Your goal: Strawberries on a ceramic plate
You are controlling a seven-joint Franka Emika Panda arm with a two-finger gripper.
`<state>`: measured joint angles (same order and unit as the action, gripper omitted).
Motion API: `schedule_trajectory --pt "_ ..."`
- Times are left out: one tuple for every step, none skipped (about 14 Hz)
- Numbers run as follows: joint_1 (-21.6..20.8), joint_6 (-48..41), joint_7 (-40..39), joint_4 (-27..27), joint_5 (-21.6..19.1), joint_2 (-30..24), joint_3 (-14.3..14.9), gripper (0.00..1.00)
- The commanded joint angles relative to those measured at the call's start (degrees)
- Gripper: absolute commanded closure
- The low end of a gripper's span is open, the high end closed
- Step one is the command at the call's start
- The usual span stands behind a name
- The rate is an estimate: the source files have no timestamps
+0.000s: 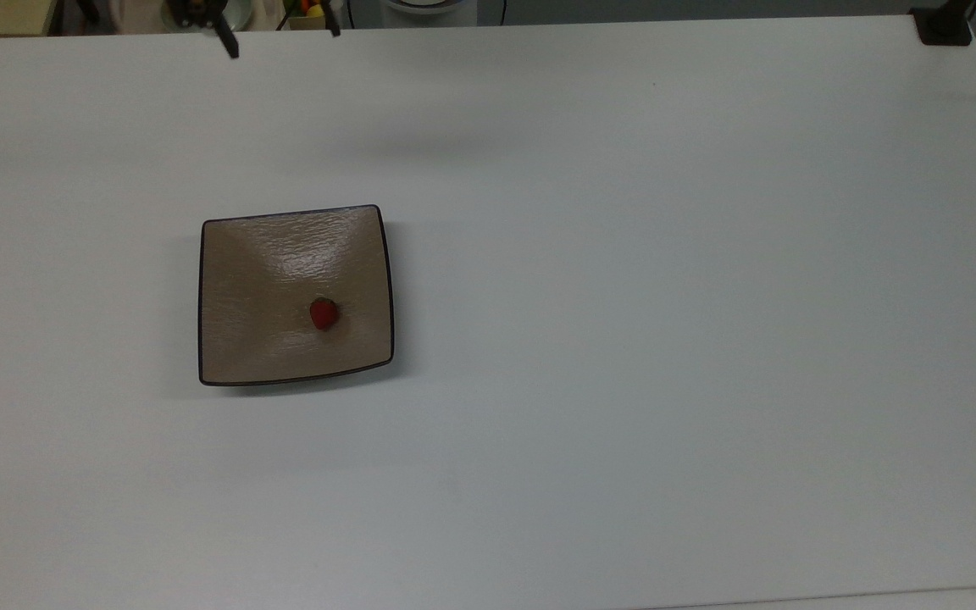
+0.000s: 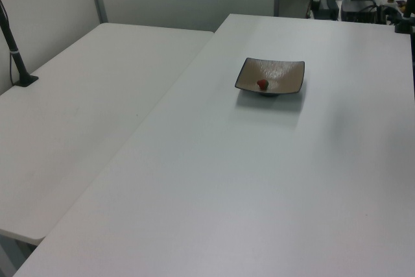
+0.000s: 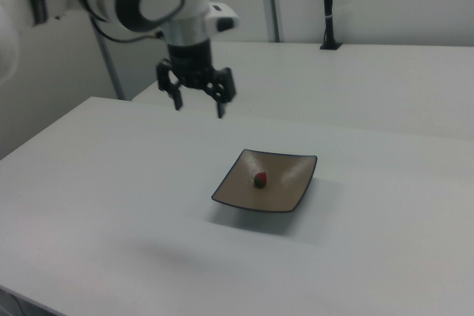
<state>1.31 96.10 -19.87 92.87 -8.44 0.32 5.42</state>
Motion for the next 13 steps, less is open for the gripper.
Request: schedule_trajectory --pt "-5.6 -2.8 14.5 1.0 1.9 -3.4 0.4 0.00" --pt "-7.3 -2.5 17.6 1.0 3.5 -3.3 -0.1 0.00" --pt "-8.2 -2.1 19.0 1.0 4.3 -3.2 -0.7 0.00" --pt "-8.6 -2.0 19.8 1.1 4.5 -3.1 -1.6 0.00" --pt "-8.6 -1.8 20.3 1.2 4.6 -3.0 -2.7 0.00" --pt "-8.6 -1.8 20.7 1.3 4.8 -3.0 -3.6 0.00" --pt "-8.8 -1.8 21.3 1.7 6.2 -3.0 -4.4 0.00" --pt "-8.8 -1.8 21.4 1.9 7.4 -2.8 -5.2 0.00" --pt "-8.8 -1.7 20.8 2.2 8.9 -2.6 -5.7 0.00" --pt "-8.8 -1.2 20.5 2.8 9.6 -2.5 -5.7 0.00" --pt "-8.7 2.0 19.6 3.4 9.8 -2.4 -5.7 0.00" --pt "-8.7 3.9 18.6 4.2 9.7 -2.3 -5.3 0.00" --pt "-8.7 4.5 17.5 4.2 9.5 -2.5 -5.2 0.00"
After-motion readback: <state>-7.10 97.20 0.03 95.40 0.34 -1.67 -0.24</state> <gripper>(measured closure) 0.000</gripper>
